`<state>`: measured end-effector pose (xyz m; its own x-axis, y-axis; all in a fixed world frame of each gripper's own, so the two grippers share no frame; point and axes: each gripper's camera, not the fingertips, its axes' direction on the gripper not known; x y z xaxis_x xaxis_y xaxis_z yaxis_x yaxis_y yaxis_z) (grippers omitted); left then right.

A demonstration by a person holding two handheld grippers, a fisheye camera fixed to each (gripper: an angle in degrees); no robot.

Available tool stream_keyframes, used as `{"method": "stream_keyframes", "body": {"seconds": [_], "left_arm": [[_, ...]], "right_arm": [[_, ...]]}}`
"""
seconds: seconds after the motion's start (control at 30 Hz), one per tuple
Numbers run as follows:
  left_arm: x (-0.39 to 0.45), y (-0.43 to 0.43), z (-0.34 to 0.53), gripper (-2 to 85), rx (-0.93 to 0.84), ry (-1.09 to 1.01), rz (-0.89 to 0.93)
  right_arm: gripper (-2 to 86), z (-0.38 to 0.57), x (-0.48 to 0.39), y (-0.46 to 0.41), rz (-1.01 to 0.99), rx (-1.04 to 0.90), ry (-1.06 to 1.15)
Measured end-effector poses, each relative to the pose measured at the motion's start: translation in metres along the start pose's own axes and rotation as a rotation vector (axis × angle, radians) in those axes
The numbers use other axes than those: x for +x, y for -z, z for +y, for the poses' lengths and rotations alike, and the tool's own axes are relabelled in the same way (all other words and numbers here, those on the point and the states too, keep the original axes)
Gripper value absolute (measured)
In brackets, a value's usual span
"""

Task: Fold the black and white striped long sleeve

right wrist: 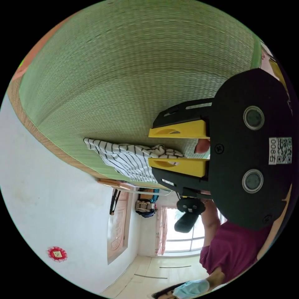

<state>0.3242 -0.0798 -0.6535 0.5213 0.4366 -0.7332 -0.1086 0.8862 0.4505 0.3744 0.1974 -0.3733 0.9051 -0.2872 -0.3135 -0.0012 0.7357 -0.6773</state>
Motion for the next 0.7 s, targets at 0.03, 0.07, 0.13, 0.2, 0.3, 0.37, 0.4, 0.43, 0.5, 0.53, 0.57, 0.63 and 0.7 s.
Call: {"method": "stream_keyframes", "body": {"seconds": [0.03,0.07,0.13,0.2,0.3,0.37,0.4,0.43,0.5,0.53,0.57,0.63,0.7], "left_arm": [[0.004,0.0,-0.002,1.0,0.003,-0.003,-0.001],[0.007,0.0,-0.004,1.0,0.006,-0.002,0.003],[0.011,0.001,-0.006,0.9,0.013,0.002,0.01],[0.014,0.001,-0.008,0.9,0.018,0.01,0.018],[0.019,0.003,-0.012,0.8,0.028,0.022,0.031],[0.023,0.004,-0.015,0.8,0.035,0.025,0.035],[0.023,0.005,-0.016,0.8,0.037,0.025,0.036],[0.024,0.006,-0.017,0.8,0.04,0.028,0.037],[0.025,0.009,-0.019,0.8,0.046,0.033,0.04],[0.026,0.011,-0.02,0.8,0.05,0.036,0.042],[0.026,0.013,-0.021,0.8,0.055,0.04,0.045],[0.026,0.018,-0.022,0.7,0.063,0.044,0.048],[0.025,0.022,-0.023,0.7,0.07,0.045,0.067]], "right_arm": [[10.0,-0.007,0.001,-0.003,0.0,-0.004,-0.002],[10.0,-0.019,0.004,-0.009,0.0,-0.015,-0.005],[9.8,-0.036,0.007,-0.016,-0.024,-0.012,-0.012],[9.6,-0.056,0.009,-0.021,-0.042,-0.007,-0.018],[9.7,-0.076,0.008,-0.027,-0.051,-0.014,-0.013],[9.6,-0.086,0.01,-0.029,-0.067,-0.012,-0.02],[9.5,-0.092,0.011,-0.029,-0.076,-0.008,-0.023],[9.5,-0.096,0.011,-0.029,-0.079,-0.009,-0.022],[9.2,-0.108,0.01,-0.031,-0.086,-0.014,-0.021],[9.1,-0.111,0.01,-0.031,-0.089,-0.018,-0.02],[9.0,-0.118,0.01,-0.033,-0.096,-0.026,-0.02],[8.6,-0.126,0.009,-0.035,-0.109,-0.038,-0.02],[7.9,-0.136,0.008,-0.034,-0.118,-0.047,-0.023]]}}
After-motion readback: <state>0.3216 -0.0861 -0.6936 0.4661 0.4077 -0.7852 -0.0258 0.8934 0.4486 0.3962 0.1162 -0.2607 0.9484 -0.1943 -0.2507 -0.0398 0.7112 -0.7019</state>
